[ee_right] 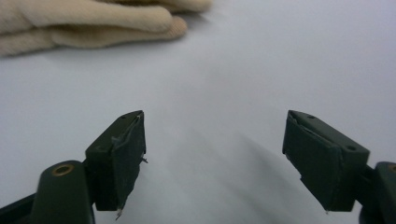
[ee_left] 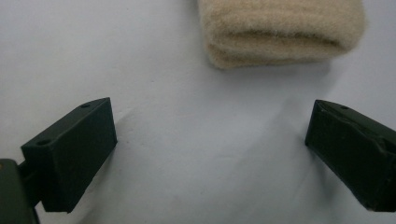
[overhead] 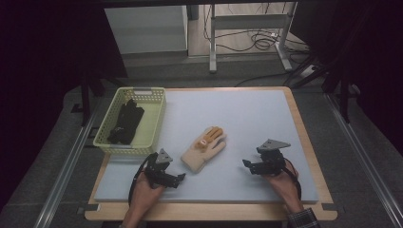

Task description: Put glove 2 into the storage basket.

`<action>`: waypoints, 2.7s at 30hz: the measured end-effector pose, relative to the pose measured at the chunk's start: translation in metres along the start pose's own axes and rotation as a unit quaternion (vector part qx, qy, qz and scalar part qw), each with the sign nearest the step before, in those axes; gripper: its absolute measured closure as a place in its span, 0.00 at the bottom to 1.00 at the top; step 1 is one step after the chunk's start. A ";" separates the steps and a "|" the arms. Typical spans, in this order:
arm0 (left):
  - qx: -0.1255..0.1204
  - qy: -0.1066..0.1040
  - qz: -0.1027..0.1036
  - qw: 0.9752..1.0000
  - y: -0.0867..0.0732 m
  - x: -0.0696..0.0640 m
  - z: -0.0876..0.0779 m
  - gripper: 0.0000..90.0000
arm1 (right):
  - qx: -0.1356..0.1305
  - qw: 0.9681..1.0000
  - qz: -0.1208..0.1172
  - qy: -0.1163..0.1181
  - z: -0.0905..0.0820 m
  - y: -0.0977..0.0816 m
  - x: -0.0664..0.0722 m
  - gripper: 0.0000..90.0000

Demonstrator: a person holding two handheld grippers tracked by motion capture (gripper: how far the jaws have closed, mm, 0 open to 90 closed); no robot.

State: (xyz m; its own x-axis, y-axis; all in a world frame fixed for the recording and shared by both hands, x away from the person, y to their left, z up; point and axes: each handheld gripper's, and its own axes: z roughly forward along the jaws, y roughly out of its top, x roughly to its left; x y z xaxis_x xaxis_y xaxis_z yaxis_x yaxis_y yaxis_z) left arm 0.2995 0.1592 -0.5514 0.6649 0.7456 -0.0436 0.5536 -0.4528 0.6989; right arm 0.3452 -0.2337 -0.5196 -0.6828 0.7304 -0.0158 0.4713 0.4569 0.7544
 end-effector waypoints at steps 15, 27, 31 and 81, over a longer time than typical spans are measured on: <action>0.000 0.000 0.000 1.000 0.000 0.000 0.000 0.02 | 0.027 0.999 0.003 -0.030 -0.002 -0.019 -0.013 0.14; 0.000 0.001 0.003 1.000 0.001 -0.001 -0.001 0.03 | 0.024 0.999 0.003 -0.031 -0.002 -0.019 -0.013 0.14; -0.005 -0.011 -0.003 1.000 0.004 -0.002 -0.002 0.02 | 0.024 0.999 0.002 -0.031 -0.002 -0.019 -0.013 0.14; 0.118 -0.019 0.016 0.993 0.118 -0.021 0.065 0.61 | 0.024 0.999 0.002 -0.032 -0.002 -0.020 -0.012 0.14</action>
State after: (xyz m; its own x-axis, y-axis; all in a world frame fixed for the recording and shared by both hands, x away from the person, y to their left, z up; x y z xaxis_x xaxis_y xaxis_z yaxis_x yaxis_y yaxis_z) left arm 0.3835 0.0583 -0.5148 0.7002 0.7120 -0.0532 0.6305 -0.5816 0.5139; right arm 0.3430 -0.2529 -0.5326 -0.6445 0.7625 -0.0563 0.5010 0.4768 0.7223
